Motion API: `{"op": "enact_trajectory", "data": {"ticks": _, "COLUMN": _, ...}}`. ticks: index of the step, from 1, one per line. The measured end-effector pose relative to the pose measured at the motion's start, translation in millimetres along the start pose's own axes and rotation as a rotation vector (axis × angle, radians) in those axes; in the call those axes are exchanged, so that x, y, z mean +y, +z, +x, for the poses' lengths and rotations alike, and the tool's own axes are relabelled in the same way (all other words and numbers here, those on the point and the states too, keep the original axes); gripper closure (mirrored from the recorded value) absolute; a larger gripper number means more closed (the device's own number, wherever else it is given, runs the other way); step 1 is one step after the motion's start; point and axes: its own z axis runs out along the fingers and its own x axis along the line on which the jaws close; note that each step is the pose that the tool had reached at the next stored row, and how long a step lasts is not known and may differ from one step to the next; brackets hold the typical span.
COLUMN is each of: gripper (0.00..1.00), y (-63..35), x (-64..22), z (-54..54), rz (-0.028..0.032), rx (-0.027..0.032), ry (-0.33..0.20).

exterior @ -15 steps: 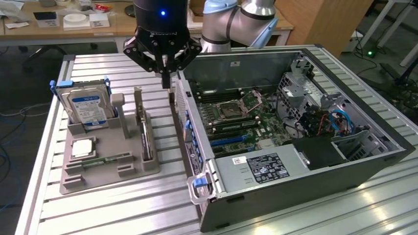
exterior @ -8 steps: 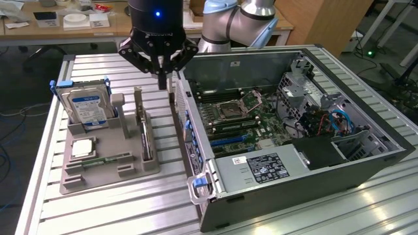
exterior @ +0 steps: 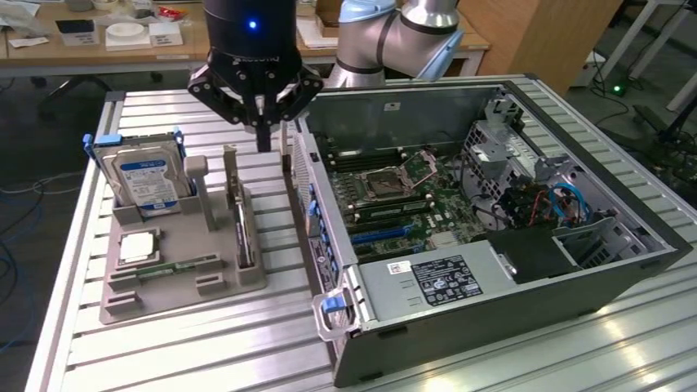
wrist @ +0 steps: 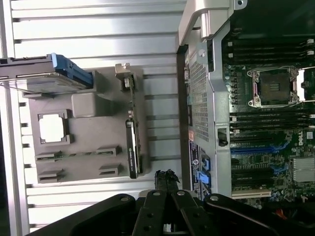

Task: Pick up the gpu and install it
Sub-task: 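Reach for the gpu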

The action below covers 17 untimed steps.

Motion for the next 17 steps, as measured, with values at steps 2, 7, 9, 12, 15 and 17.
{"op": "enact_trajectory", "data": {"ticks": 2, "gripper": 0.90, "y": 0.0, "x": -0.8, "z": 2.0, "rz": 0.0001, "rx": 0.0002, "ry": 0.000}}
{"op": "enact_trajectory", "data": {"ticks": 7, "gripper": 0.90, "y": -0.1, "x": -2.8, "z": 6.9, "rz": 0.0001, "rx": 0.0006, "ry": 0.000}}
{"op": "enact_trajectory", "data": {"ticks": 9, "gripper": 0.90, "y": -0.1, "x": -3.6, "z": 9.0, "rz": 0.0002, "rx": 0.0007, "ry": 0.000}}
{"op": "enact_trajectory", "data": {"ticks": 12, "gripper": 0.90, "y": -0.1, "x": -4.8, "z": 12.0, "rz": 0.0001, "rx": 0.0009, "ry": 0.000}}
{"op": "enact_trajectory", "data": {"ticks": 15, "gripper": 0.90, "y": -0.1, "x": -6.0, "z": 15.1, "rz": 0.0001, "rx": 0.0011, "ry": 0.000}}
{"op": "enact_trajectory", "data": {"ticks": 17, "gripper": 0.90, "y": -0.2, "x": -6.8, "z": 17.3, "rz": 0.0001, "rx": 0.0012, "ry": 0.000}}
